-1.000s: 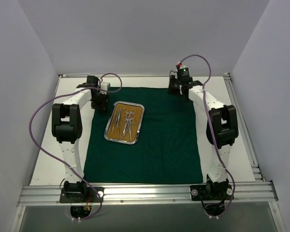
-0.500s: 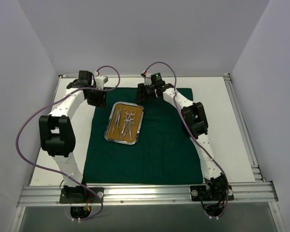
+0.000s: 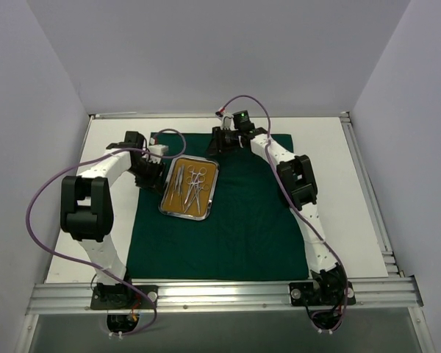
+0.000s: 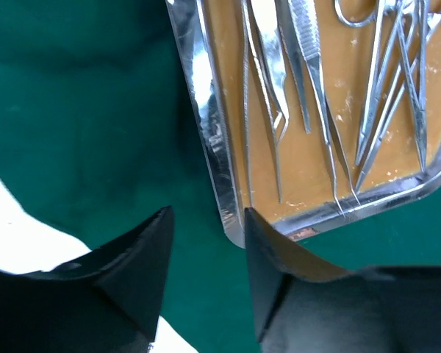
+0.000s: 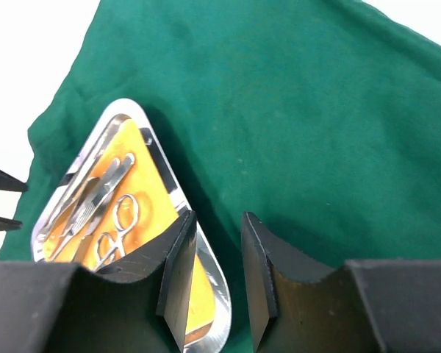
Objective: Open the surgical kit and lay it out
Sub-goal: Adjust the container in the surgical kit.
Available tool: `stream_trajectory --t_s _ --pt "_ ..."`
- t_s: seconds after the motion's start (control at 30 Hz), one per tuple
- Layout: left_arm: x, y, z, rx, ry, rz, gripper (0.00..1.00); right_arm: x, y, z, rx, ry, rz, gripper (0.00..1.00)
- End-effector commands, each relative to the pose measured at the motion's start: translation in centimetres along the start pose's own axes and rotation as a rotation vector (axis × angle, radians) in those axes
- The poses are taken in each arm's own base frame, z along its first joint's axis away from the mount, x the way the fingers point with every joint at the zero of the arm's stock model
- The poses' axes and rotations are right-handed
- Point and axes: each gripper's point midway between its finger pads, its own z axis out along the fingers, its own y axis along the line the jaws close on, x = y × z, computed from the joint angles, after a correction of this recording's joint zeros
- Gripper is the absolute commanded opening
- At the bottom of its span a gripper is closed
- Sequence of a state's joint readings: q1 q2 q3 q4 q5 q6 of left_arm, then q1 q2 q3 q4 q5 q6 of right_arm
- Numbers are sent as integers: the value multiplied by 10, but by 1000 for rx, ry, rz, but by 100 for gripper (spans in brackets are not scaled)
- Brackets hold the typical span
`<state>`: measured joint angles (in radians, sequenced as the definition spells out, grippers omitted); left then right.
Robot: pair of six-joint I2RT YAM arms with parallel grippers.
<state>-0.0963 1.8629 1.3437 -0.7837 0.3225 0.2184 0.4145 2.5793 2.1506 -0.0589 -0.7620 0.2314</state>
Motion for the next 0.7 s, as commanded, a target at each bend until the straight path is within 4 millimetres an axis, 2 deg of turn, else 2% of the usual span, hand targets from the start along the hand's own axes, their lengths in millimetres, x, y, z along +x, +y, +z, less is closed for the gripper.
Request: stream_trajectory --t_s 0.0,0.17,0.37,0.67 --pt "-1 -9 -2 59 -21 19 54 -11 24 -5 -86 -18 -27 27" --pt "6 -9 3 64 -6 21 57 11 10 3 -55 32 -13 28" --pt "12 -5 19 66 24 7 57 21 8 7 -64 62 -4 30" --pt "12 -4 35 82 46 1 49 37 6 10 -78 109 -2 34"
